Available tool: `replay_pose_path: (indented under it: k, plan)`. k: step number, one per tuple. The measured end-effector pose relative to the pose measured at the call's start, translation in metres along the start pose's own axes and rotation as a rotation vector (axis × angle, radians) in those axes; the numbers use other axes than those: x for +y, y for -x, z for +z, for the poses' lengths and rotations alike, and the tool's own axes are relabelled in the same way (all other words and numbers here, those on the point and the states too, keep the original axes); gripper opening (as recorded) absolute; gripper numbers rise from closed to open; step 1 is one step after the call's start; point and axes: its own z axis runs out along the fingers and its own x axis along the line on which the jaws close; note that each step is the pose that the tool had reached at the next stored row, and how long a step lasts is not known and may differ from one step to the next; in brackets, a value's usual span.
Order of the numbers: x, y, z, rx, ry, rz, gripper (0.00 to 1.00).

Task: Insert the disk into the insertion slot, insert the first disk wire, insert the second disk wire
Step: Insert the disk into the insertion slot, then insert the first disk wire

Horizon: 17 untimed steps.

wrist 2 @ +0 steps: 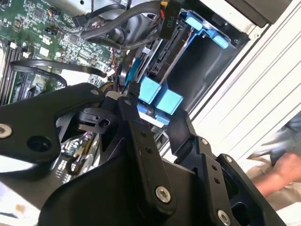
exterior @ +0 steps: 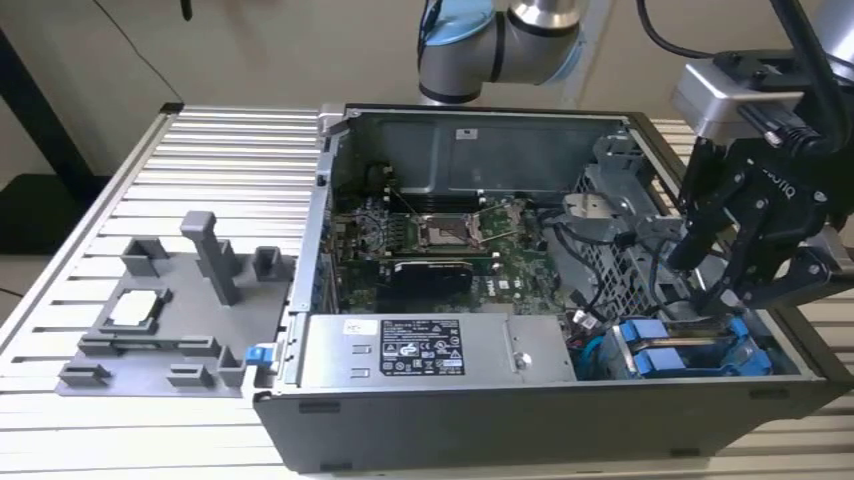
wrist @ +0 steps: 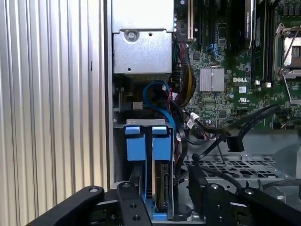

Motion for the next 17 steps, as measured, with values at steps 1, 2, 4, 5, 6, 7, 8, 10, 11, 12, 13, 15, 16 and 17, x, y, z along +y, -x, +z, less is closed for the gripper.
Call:
replay_pose_path:
  k: [1, 2, 4, 5, 6, 7, 8, 10, 11, 12, 13, 15, 16, 17]
  plan:
    - [0.0000, 0.0000, -0.0014, -0.0001, -0.0035, 0.000, 0.53]
    - [0.0000, 0.0000, -0.0021, -0.0003, -0.0110, 0.000, 0.53]
    - [0.0000, 0.0001, -0.0021, -0.0018, -0.0415, 0.000, 0.53]
    - [0.0001, 0.0001, -0.0022, -0.0027, -0.0593, 0.000, 0.53]
    - [0.0001, 0.0001, -0.0023, -0.0040, -0.0773, -0.001, 0.53]
    - [0.0001, 0.0000, -0.0022, -0.0061, -0.0947, -0.001, 0.53]
    - [0.0001, 0.0000, -0.0022, -0.0087, -0.1126, -0.002, 0.53]
    - [0.0001, 0.0001, -0.0022, -0.0180, -0.1426, -0.004, 0.53]
    - [0.0001, 0.0001, -0.0021, -0.0219, -0.1504, -0.004, 0.53]
    - [0.0001, 0.0001, -0.0019, -0.0275, -0.1523, -0.005, 0.53]
    - [-0.0002, 0.0001, -0.0016, -0.0354, -0.1522, -0.005, 0.53]
    - [-0.0007, 0.0001, -0.0014, -0.0548, -0.1518, -0.007, 0.53]
    - [-0.0012, 0.0001, -0.0013, -0.0621, -0.1513, -0.008, 0.53]
    - [-0.0024, 0.0001, -0.0013, -0.0655, -0.1504, -0.009, 0.53]
